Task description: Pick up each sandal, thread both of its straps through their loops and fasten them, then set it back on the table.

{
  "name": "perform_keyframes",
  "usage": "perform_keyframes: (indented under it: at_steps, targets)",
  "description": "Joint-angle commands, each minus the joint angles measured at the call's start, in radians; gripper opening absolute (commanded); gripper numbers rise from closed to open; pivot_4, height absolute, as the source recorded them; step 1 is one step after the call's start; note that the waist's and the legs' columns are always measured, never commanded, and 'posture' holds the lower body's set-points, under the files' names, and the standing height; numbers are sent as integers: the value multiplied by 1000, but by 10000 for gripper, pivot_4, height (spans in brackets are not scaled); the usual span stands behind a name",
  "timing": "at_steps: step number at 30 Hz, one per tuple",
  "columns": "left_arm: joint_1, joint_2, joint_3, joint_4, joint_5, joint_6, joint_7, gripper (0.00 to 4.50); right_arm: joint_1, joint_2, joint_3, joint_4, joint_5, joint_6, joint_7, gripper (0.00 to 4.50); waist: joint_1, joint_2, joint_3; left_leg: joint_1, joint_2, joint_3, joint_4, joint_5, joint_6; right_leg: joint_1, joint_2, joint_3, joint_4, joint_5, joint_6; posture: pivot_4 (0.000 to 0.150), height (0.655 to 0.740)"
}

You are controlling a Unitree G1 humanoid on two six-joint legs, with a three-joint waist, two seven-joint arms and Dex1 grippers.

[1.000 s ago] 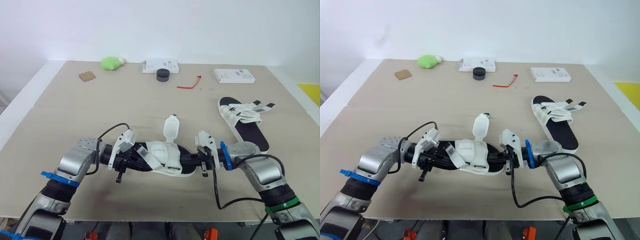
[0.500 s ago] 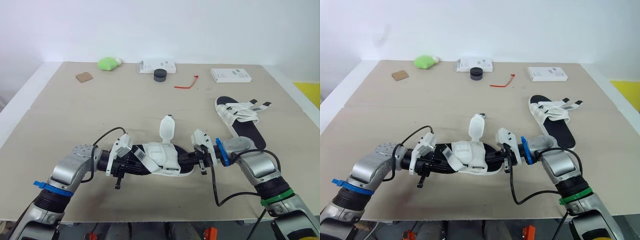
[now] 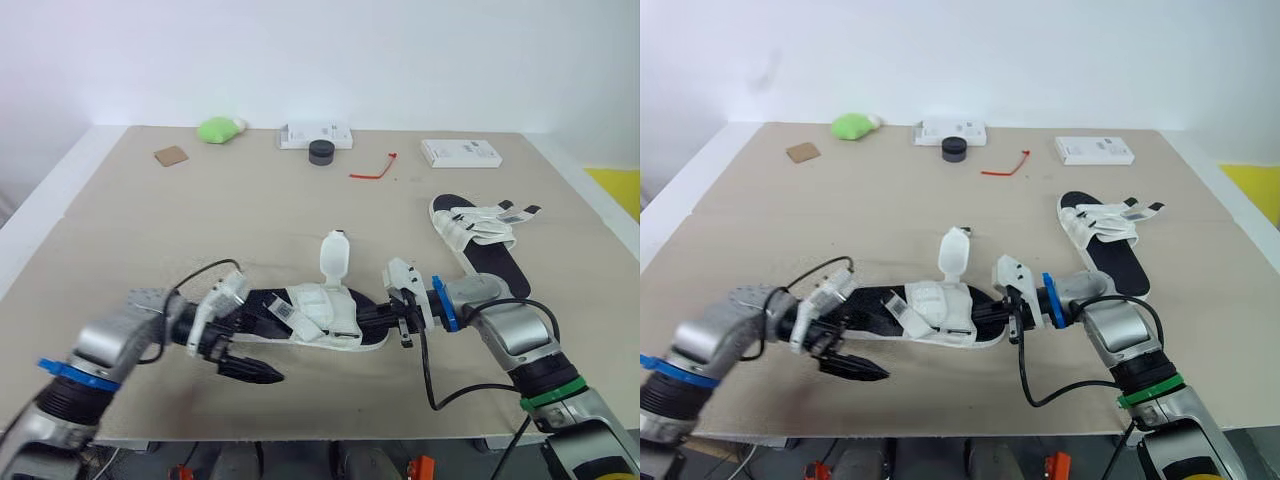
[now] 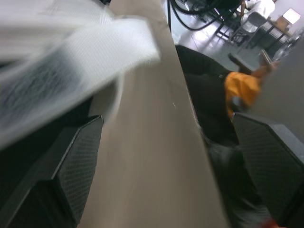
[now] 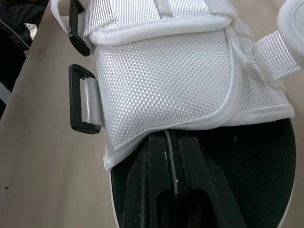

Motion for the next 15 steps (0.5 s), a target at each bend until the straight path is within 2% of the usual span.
perform_keyframes:
  at_steps: [1, 4, 7, 15]
  targets:
    - [-57, 28, 60, 18, -140, 228, 11, 44545, 13, 1, 18, 35, -35, 18, -15, 0, 0, 0, 0, 0, 0, 0, 0, 0, 0, 0, 0, 0, 0, -1, 0, 1500, 7400]
    - [-100, -5, 108, 93, -188, 360, 99, 44545, 13, 5, 14, 34, -35, 19, -16, 0, 0, 0, 0, -1, 0, 0, 0, 0, 0, 0, 1, 0, 0, -1, 0, 1500, 7400]
    - [-134, -64, 137, 152, -182, 439, 221, 44545, 14, 7, 11, 32, -34, 20, -17, 0, 0, -1, 1, -1, 0, -1, 0, 0, 0, 0, 2, 0, 0, -1, 1, 1500, 7400]
    - [-180, -285, 333, 270, -197, 677, 545, 44545, 24, 4, -4, 13, -24, 35, -21, 0, 0, -2, 1, -1, 0, -2, 1, 0, 0, 3, 2, 0, 0, 0, 2, 1500, 7400]
